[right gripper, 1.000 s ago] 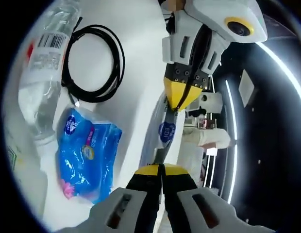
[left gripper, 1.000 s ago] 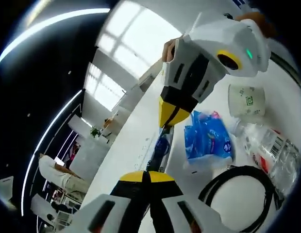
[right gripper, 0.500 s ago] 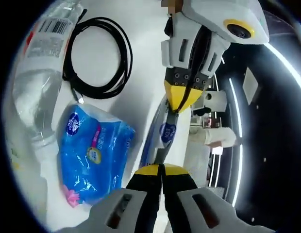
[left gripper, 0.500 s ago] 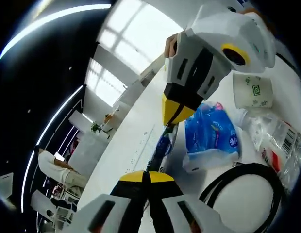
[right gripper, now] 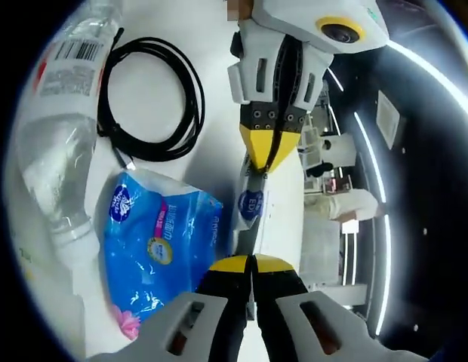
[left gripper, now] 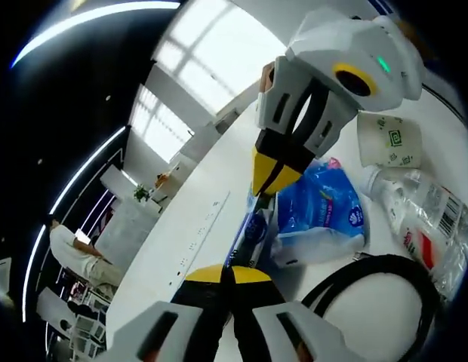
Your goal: Arrange the tabletop items into an orderly group along one side of the table until the central work area is clear of visible clutter.
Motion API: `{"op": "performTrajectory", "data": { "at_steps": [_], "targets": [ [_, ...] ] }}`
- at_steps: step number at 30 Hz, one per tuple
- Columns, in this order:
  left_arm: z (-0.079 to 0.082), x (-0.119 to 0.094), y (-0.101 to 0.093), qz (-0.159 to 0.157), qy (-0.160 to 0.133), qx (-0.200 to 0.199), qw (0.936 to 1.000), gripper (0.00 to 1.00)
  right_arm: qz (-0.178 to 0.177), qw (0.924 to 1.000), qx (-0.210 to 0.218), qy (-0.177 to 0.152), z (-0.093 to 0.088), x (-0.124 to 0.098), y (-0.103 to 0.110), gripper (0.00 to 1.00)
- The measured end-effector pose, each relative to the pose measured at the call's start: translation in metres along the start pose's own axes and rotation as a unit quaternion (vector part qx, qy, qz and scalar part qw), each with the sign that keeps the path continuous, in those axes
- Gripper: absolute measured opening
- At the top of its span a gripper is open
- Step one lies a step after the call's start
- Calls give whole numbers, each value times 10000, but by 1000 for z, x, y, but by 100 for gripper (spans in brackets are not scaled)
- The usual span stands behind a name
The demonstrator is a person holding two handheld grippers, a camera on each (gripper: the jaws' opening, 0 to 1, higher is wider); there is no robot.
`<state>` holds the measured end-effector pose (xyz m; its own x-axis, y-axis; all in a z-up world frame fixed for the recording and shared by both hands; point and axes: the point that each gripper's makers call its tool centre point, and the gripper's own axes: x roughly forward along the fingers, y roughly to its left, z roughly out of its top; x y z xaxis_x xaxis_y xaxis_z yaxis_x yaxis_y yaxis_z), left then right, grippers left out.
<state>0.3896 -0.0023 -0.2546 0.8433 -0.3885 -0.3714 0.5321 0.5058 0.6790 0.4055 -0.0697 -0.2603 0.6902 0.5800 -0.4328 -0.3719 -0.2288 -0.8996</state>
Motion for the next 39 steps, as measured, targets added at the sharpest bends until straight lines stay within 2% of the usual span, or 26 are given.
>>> {"op": "performTrajectory", "data": {
  "at_steps": [9, 16, 19, 23, 25, 27, 33, 36, 39],
  "targets": [
    [-7, 8, 2, 2, 33, -169, 9999, 0, 43, 10000, -5, 35, -1, 6, 3, 0],
    [-11, 13, 1, -37, 78, -150, 9998, 0, 70, 9999, 74, 55, -4, 12, 3, 0],
    [-13, 16, -1, -54, 115, -121, 9998, 0, 190, 9997, 141, 67, -5, 15, 7, 0],
    [-20, 19, -6, -50, 280, 43, 9996, 3, 313, 9994, 107, 129, -5, 17, 14, 0],
    [-21, 19, -5, -8, 306, 81, 9995, 9, 288, 9994, 111, 136, -5, 15, 13, 0],
    [-20, 18, -4, 29, 292, 94, 9995, 10, 382, 9986, 350, 113, -7, 15, 12, 1],
    [-17, 14, 0, 74, 240, -13, 9997, 12, 246, 9981, 565, 53, -7, 10, 4, 6],
    [-14, 10, 4, 128, 197, 2, 9997, 13, 136, 9968, 788, -72, -1, 2, -2, 7],
    [-8, 4, 6, 126, 67, -36, 9999, 14, 49, 9956, 920, -159, 0, -5, -10, 8]
  ]
}}
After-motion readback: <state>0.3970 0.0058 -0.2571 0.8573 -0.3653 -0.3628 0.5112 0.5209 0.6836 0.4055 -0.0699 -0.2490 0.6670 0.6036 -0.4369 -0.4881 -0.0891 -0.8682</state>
